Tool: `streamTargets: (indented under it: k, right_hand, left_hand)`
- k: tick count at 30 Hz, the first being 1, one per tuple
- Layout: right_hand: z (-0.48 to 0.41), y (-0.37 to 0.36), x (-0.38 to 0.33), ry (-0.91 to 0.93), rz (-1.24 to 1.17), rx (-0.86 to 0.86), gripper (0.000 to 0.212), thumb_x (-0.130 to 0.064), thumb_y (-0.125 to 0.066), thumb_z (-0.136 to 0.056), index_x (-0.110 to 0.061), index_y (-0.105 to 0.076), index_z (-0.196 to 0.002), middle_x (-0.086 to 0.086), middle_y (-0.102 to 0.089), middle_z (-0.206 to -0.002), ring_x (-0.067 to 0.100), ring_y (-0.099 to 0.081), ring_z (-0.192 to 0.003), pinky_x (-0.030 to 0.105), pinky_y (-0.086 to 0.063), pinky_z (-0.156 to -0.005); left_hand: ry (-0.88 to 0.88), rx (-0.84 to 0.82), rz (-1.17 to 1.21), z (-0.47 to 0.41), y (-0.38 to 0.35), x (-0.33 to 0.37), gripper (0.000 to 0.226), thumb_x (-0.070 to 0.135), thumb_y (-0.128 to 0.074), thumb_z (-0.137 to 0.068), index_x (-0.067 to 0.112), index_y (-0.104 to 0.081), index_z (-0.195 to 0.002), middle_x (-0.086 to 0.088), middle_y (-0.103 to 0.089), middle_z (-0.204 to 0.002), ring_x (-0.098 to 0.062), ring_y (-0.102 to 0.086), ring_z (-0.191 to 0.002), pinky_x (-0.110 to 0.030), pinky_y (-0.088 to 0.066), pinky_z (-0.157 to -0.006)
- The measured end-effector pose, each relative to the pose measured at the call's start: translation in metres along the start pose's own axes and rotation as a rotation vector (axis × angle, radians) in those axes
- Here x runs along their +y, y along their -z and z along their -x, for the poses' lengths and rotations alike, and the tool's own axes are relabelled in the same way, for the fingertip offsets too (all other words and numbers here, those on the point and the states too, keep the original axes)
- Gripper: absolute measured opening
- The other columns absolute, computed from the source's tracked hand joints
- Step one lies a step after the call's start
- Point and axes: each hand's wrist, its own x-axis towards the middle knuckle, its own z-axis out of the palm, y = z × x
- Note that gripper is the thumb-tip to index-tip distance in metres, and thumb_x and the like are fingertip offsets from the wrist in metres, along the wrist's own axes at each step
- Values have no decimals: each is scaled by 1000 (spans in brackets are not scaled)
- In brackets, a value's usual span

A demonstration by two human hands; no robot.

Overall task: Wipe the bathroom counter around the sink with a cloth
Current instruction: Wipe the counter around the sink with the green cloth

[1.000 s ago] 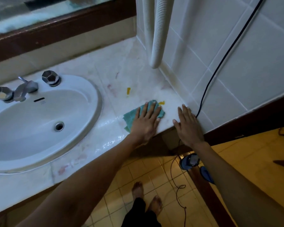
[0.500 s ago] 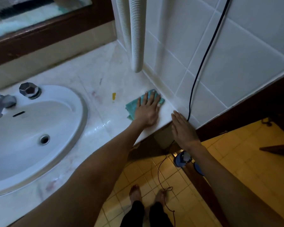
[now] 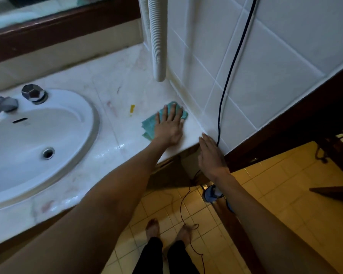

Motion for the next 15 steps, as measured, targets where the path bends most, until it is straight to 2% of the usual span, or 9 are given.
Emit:
streamTargets:
  k: [4, 9, 11, 15]
  right_hand:
    - [2, 3, -2, -19, -57, 26, 54, -6, -44, -97, -3, -33, -149, 11, -22, -161, 24, -16, -150, 34, -15, -122]
    - [3, 4, -3, -25, -108, 37, 50, -5, -45, -95, -2, -38, -145, 12, -27, -158, 24, -19, -148, 36, -19, -121]
    - [3, 5, -4, -28, -105, 29, 51, -6, -46, -95, -2, -38, -145, 11, -26, -159, 24, -19, -148, 37, -20, -121]
    - [-1, 7, -8, -48, -94, 47, 46, -11, -45, -97, -3, -43, -142, 12, -31, -157, 24, -23, -147, 36, -24, -120]
  left_hand:
    - [-209, -41, -72, 25, -15, 9, 56, 47, -15, -109, 35, -7, -163, 5, 4, -171, -25, 9, -158, -53, 3, -126]
    - [-436, -65, -142, 65, -9, -45, 54, 47, -16, -110, 41, -4, -162, 12, 7, -170, -16, 13, -156, -39, 9, -126]
    - [-408, -53, -148, 54, 1, -64, 53, 47, -16, -110, 41, -5, -161, 12, 5, -170, -15, 11, -157, -41, 6, -127]
    - [-137, -18, -44, 22, 13, -60, 54, 48, -17, -109, 40, -8, -162, 10, 2, -171, -19, 8, -158, -52, -2, -126]
